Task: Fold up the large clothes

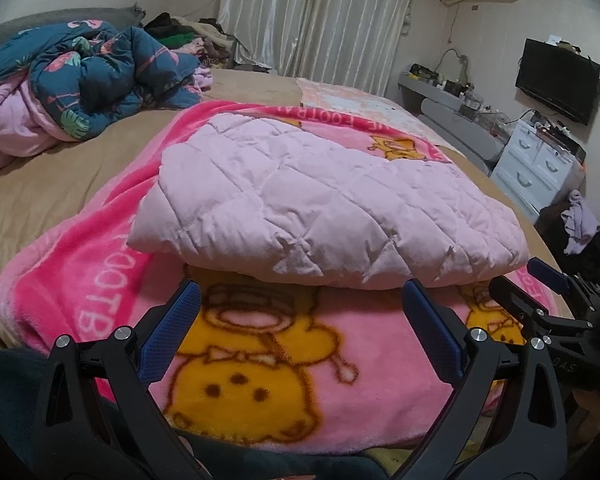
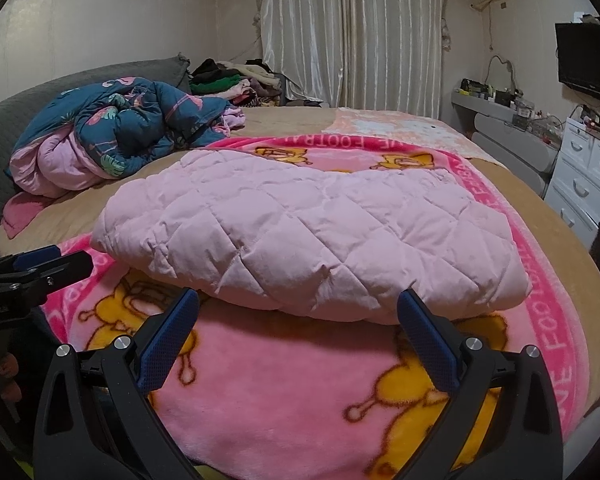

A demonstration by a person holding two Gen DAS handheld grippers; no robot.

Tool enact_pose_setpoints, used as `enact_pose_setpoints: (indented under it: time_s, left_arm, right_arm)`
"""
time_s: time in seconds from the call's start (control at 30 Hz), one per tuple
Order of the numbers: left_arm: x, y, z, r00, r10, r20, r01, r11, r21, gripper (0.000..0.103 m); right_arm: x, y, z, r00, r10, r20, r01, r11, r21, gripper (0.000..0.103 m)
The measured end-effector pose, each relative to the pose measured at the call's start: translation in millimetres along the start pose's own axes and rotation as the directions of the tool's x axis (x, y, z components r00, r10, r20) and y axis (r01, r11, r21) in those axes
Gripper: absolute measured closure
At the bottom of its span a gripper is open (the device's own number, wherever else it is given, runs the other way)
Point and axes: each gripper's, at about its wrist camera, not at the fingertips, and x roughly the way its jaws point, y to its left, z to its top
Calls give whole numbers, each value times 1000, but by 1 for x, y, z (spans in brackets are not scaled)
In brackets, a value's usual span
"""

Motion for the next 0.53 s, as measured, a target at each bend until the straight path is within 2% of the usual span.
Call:
enact_pose_setpoints:
  time_s: [0.27, 0.37, 0.43, 0.47, 0.5, 0.53]
  left_arm:
    - [8, 2, 6, 999, -38, -38, 38, 999, -5, 9]
    - [19, 21, 24, 994, -53, -91, 47, 997, -67, 9]
    - [30, 47, 43, 990, -44, -134, 27, 991, -129, 9]
    - [34, 62, 52, 989, -22, -144, 0, 989, -150, 9]
    - [38, 76, 61, 988, 12, -152, -36, 986, -162, 9]
    - [46, 103, 77, 982, 88, -166, -116, 978, -173, 9]
  right_arm:
    - [-1, -17, -1, 999, -46, 12, 45, 995, 87, 4]
    - [-8, -50, -1, 994, -112, 21, 107, 980, 169, 4]
    - [-14, -97, -6, 977, -211, 10, 201, 944, 262, 4]
    - [-19, -121, -11, 960, -279, 5, 265, 917, 297, 4]
    - [-27, -156, -22, 926, -377, -8, 357, 870, 341, 4]
    - [-35, -191, -35, 883, -468, -41, 445, 805, 391, 4]
